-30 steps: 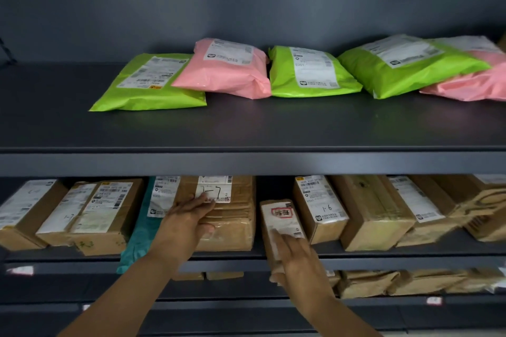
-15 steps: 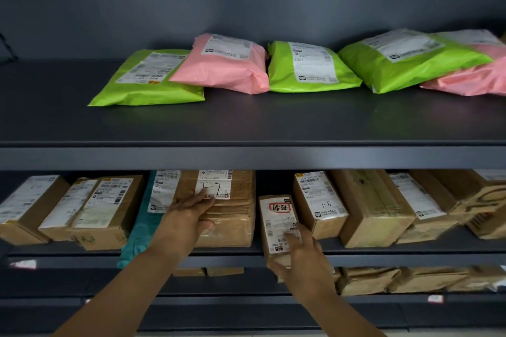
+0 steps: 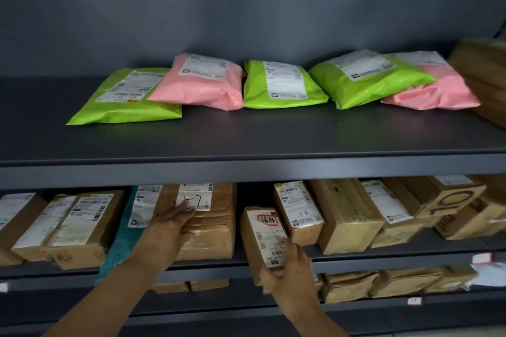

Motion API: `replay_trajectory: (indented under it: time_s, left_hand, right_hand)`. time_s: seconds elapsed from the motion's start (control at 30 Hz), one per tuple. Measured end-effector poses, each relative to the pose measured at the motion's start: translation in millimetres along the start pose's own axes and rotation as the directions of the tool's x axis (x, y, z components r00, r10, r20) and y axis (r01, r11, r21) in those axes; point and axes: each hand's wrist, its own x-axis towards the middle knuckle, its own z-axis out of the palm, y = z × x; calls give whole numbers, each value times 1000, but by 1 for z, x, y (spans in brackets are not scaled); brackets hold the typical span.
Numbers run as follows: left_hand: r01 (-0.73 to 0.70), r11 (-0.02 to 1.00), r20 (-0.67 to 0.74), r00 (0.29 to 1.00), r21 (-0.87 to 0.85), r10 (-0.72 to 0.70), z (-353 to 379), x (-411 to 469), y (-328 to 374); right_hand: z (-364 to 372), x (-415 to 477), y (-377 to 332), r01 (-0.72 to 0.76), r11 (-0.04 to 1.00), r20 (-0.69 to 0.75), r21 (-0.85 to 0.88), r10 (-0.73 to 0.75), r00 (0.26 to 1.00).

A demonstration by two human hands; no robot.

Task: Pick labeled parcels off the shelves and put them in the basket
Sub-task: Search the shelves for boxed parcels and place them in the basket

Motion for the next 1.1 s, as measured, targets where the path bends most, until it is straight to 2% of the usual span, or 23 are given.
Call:
replay_trajectory:
  time_s: [0.1,0.2,0.23,0.3,0.37,0.43,0.47,0.5,0.53,0.67,0.77,0.9,0.97,1.1]
  left_hand:
    - [-20,999,35,999,45,19,-11,-4,8]
    - [-123,990,-101,986,68,130,-14,-7,29]
    - [-126,992,-127,984,11,127,-18,-9,46]
    - [-28,969,-73,997,-245,10,-26,-17,85]
    - [165,832,91,986,-530,-138,-32,-22,122]
    - [335,520,293,942,-786,-164,-35,-23,147]
    - [398,366,378,917,-841,-128,-34,-24,154]
    - [431,275,422,902,-860,-92,-33,-24,160]
    - [432,243,426,901,-868,-81,-31,-23,163]
    - [380,274,347,924,-884,-161,-29,-22,167]
    - [328,352,252,937,-877,-243,-36,-23,157]
    - [290,469,121,926,-834,-357,-47,-23,129]
    - [304,489,107,914,-818,-391,-48,-21,115]
    - [349,498,122,894,-794,-431,-44,-16,100]
  right_hand:
    - [-24,-9,-1,48,997,6,68,-49,999]
    - [-49,-15,-5,94,990,-29,107,-92,995]
    - [-58,-18,-5,97,988,-39,119,-93,995]
    - [-72,-24,-5,111,985,-49,131,-106,993]
    - [-84,-31,-3,162,980,-42,114,-158,987]
    - [-93,-38,1,241,968,-30,70,-239,970]
    - [-96,-41,3,284,958,-19,41,-283,959]
    - [-99,-44,5,314,949,-8,17,-313,950]
    - [-102,-45,7,334,943,-1,3,-334,943]
    - [-118,-42,16,264,961,27,78,-267,963]
    - [-125,-26,34,53,999,-122,-6,-54,991]
    - [-134,10,54,-167,974,-262,-152,123,957]
    - [-136,26,56,-243,955,-266,-171,193,945]
    - [-127,49,55,-332,913,-185,-236,293,938]
